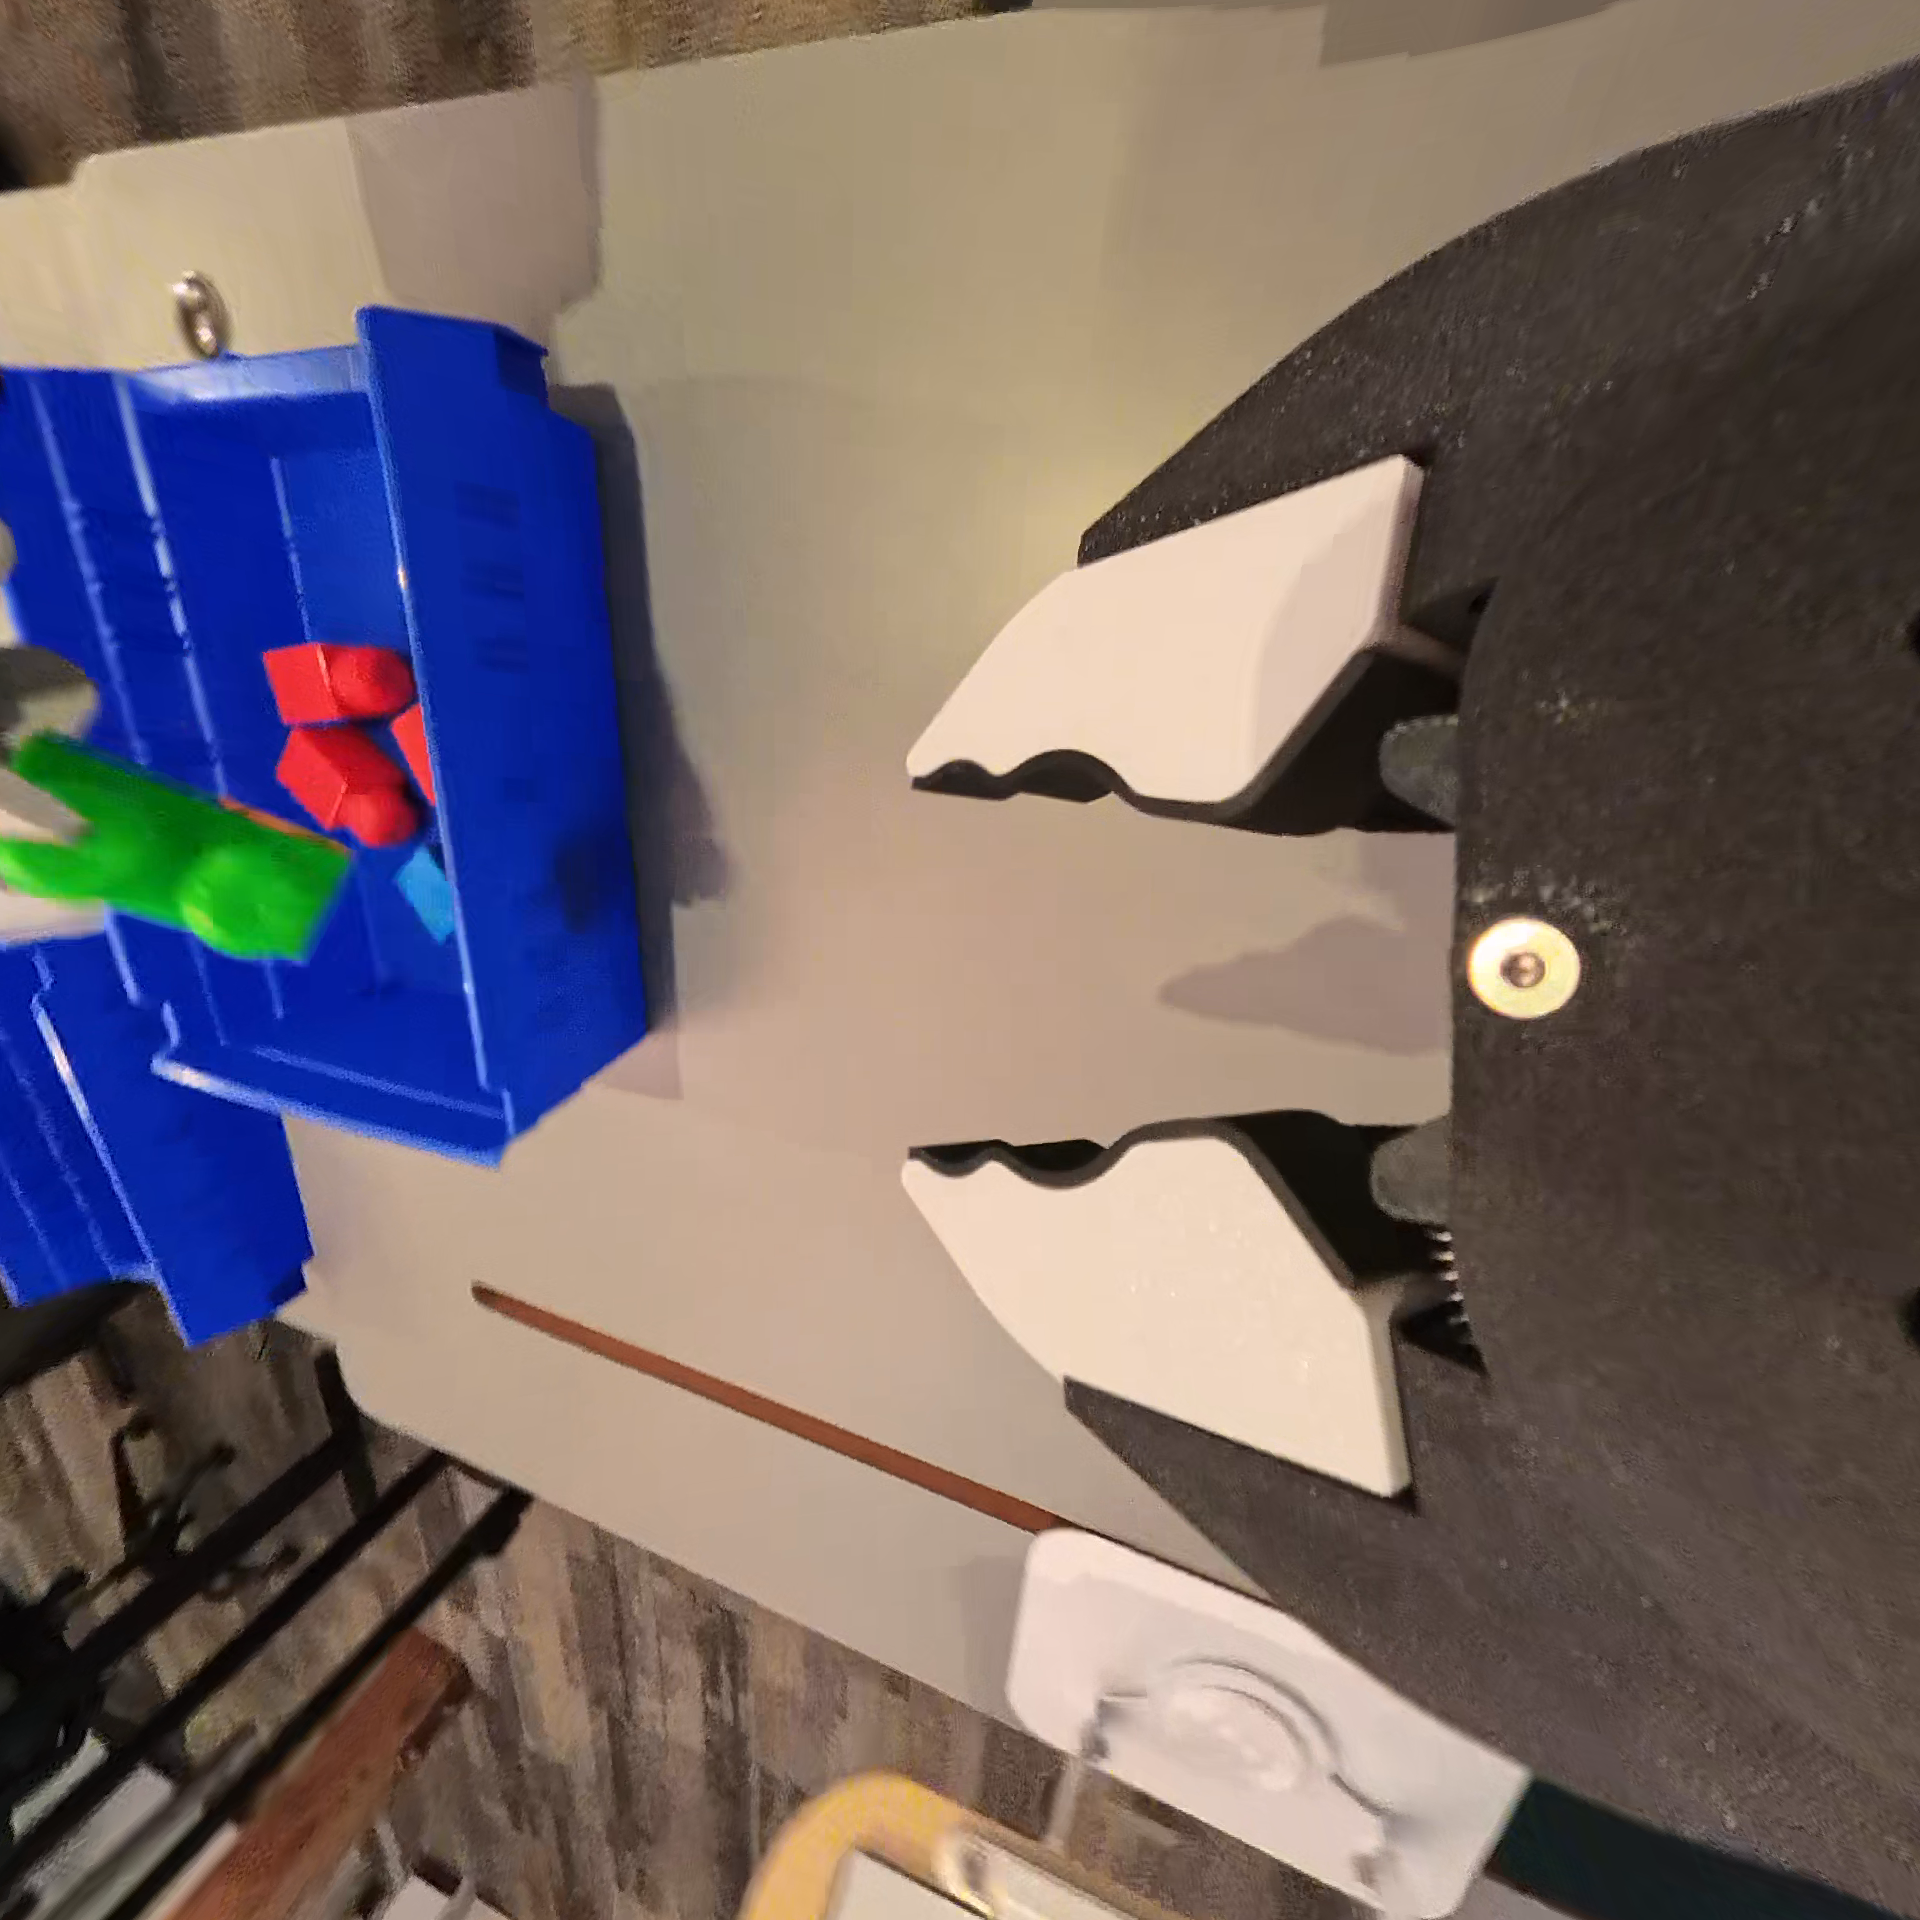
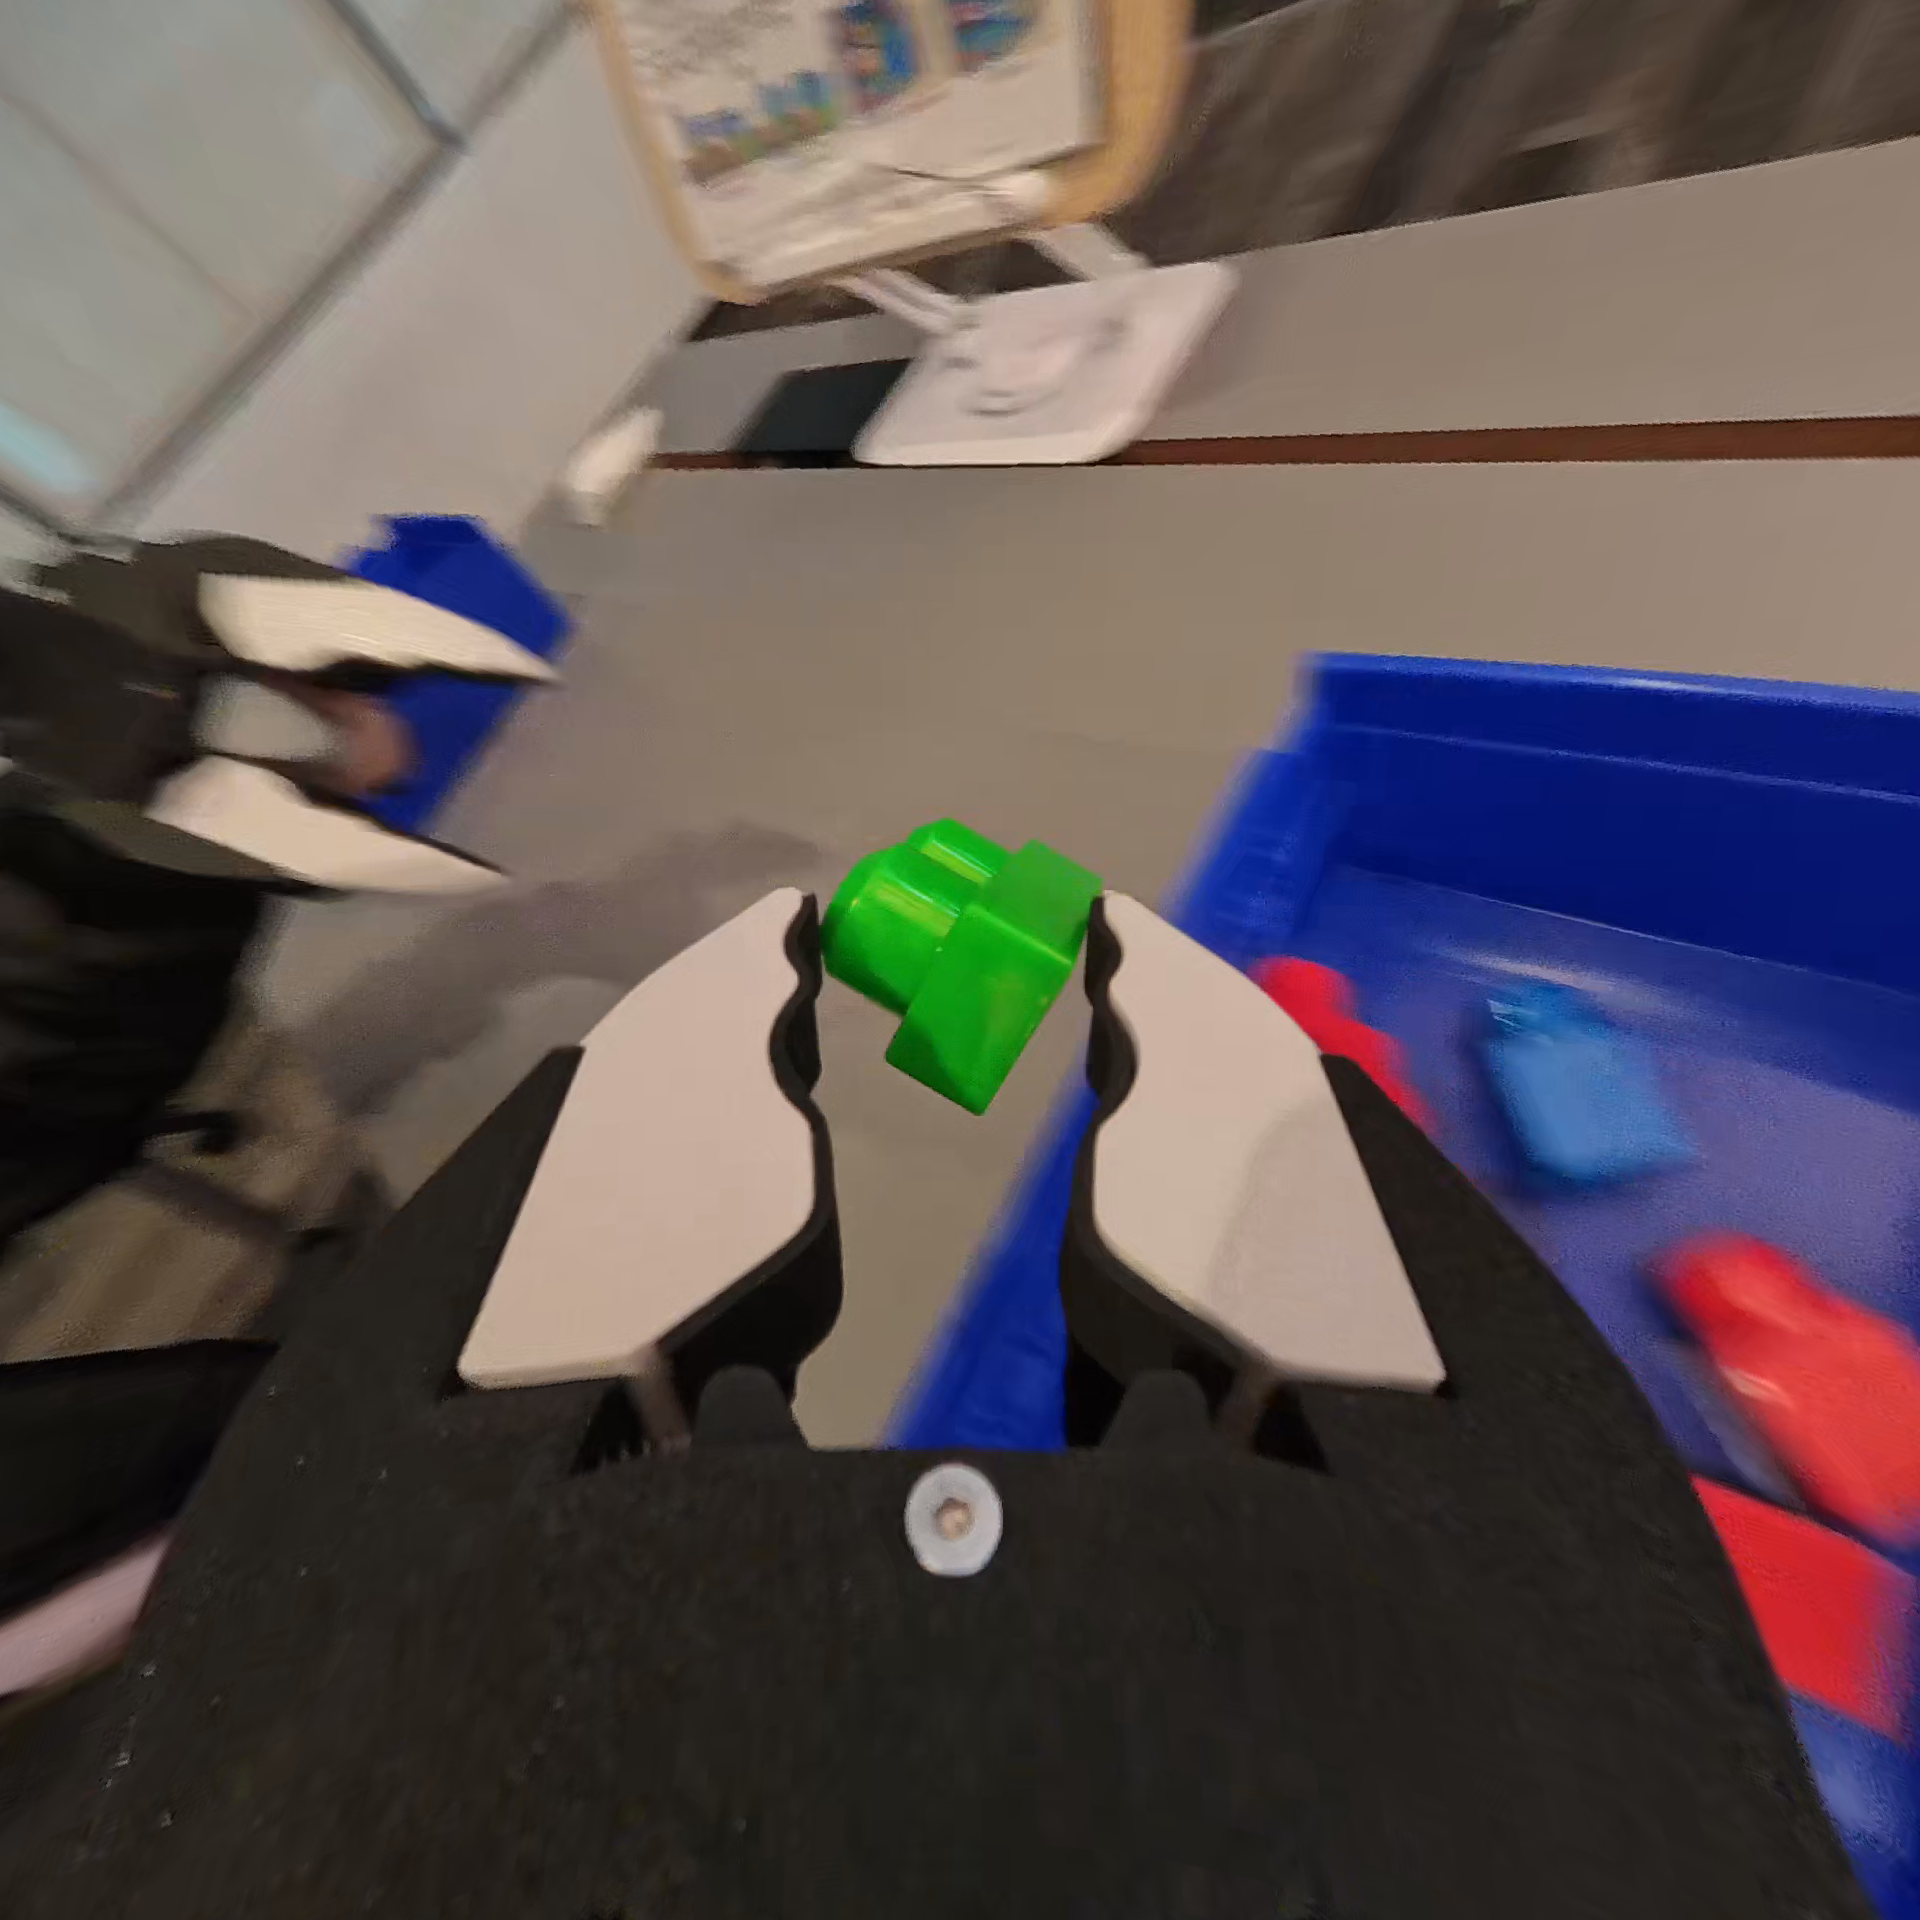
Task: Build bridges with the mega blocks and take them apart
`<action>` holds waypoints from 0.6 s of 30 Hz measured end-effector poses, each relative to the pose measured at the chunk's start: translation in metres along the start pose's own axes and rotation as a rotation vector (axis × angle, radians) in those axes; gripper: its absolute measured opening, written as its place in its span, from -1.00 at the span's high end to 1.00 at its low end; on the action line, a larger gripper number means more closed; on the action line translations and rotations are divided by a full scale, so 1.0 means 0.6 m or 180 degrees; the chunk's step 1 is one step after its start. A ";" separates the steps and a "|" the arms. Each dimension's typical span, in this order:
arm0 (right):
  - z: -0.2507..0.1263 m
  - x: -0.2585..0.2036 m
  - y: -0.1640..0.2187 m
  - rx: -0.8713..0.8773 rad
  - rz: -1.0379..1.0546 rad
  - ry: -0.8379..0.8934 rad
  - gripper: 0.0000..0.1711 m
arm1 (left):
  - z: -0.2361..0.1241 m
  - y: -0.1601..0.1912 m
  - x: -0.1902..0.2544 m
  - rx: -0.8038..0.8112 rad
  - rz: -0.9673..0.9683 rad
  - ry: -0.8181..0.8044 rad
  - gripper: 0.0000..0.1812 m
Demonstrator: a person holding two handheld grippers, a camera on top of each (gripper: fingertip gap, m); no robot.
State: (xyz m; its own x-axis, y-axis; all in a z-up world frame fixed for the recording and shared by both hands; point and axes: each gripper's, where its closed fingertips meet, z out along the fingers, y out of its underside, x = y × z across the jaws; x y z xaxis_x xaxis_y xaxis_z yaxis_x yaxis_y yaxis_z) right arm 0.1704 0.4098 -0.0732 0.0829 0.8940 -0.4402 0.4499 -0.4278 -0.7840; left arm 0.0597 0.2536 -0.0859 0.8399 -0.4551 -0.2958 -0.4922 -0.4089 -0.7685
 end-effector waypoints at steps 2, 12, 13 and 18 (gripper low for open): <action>-0.045 0.089 0.022 -0.0122 -0.0053 0.0451 0.44 | -0.053 0.020 -0.016 0.0131 -0.0210 -0.0117 0.30; -0.054 0.228 0.099 -0.0277 0.0285 0.0791 0.31 | -0.323 0.142 -0.074 0.0448 -0.1015 -0.0956 0.32; -0.054 0.229 0.099 -0.0274 0.0245 0.0822 0.31 | -0.348 0.159 -0.076 0.0406 -0.1045 -0.1048 0.32; -0.069 0.183 0.057 0.0147 0.0043 0.0615 0.37 | -0.505 0.259 -0.083 0.0162 -0.1222 -0.1594 0.35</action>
State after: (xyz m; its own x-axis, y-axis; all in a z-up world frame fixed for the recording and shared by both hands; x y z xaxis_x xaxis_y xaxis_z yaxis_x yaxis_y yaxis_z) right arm 0.2314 0.4991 -0.1302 0.2598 0.8952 -0.3620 0.4066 -0.4415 -0.7998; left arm -0.1280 -0.0268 -0.0185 0.9657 0.1470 -0.2140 -0.1336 -0.4257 -0.8950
